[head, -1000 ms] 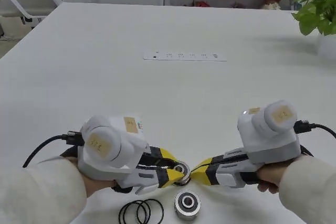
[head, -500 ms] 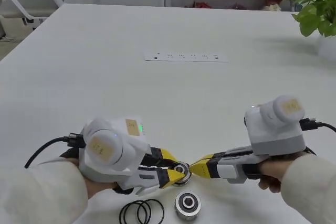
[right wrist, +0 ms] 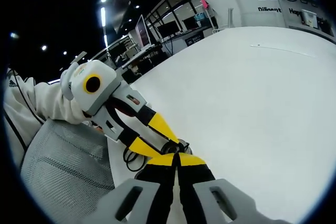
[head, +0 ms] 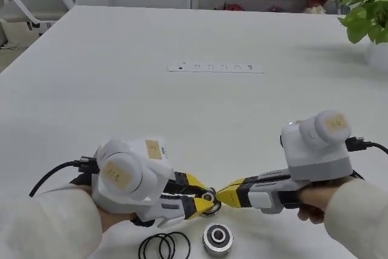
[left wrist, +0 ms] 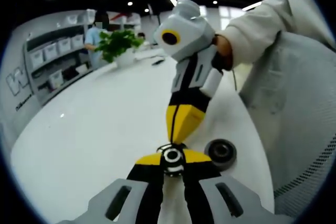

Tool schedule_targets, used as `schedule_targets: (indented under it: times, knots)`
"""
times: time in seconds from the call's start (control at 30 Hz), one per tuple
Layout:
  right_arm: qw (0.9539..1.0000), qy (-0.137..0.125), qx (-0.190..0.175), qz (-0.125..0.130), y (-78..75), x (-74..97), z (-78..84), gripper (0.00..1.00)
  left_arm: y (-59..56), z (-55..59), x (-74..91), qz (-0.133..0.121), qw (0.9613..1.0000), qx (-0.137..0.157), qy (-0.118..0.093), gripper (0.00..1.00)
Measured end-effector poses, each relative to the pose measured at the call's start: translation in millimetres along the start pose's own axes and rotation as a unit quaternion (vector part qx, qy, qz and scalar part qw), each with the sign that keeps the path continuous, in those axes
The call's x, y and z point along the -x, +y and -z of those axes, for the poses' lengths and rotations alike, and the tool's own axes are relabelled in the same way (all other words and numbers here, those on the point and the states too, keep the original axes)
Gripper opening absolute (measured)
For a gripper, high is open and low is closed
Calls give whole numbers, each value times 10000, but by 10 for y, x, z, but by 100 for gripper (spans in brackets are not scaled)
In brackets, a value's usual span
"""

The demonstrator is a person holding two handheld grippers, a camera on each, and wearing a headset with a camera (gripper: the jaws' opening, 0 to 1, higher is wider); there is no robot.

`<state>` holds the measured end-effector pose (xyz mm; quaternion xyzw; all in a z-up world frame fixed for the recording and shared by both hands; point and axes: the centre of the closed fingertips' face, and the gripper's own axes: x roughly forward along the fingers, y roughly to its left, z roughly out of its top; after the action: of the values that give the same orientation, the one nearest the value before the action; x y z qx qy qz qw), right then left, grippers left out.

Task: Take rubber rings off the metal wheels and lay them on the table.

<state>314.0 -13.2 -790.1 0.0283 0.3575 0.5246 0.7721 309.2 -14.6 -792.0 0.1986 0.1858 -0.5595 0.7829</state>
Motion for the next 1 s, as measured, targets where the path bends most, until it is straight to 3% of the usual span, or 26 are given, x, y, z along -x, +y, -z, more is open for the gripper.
schedule_targets:
  times: [0.13, 0.2, 0.43, 0.57, 0.63, 0.83, 0.9, 1.0]
  knots:
    - [9997, -166, -58, -183, 83, 3, -73, 0, -3, -1, -3, -16, 10000, -24, 15, 14]
    - [9999, -108, 68, -57, 45, 6, -80, 0, -2, -1, -4, -17, 10000, -21, 23, 14]
    - [9999, -109, -60, -17, 12, 20, -60, 0, -11, -16, -1, -25, 9994, -298, 189, 14]
    - [9999, -131, -62, -17, 22, 24, -78, 0, -41, -49, 43, 66, 9991, -337, 236, 21]
    - [9998, -160, -79, -17, 24, 33, -96, 0, -70, -62, 83, 139, 9986, -431, 258, 25]
    - [9995, -270, -137, 3, 16, 68, -149, 0, -35, -175, 268, 228, 9993, -241, 164, 41]
    - [9994, -289, -170, 16, -1, 77, -152, 0, 28, -201, 363, 128, 9992, -359, 155, 42]
    - [9992, -356, -200, 15, 5, 103, -182, 0, 111, -265, 513, 6, 9998, -188, 41, 47]
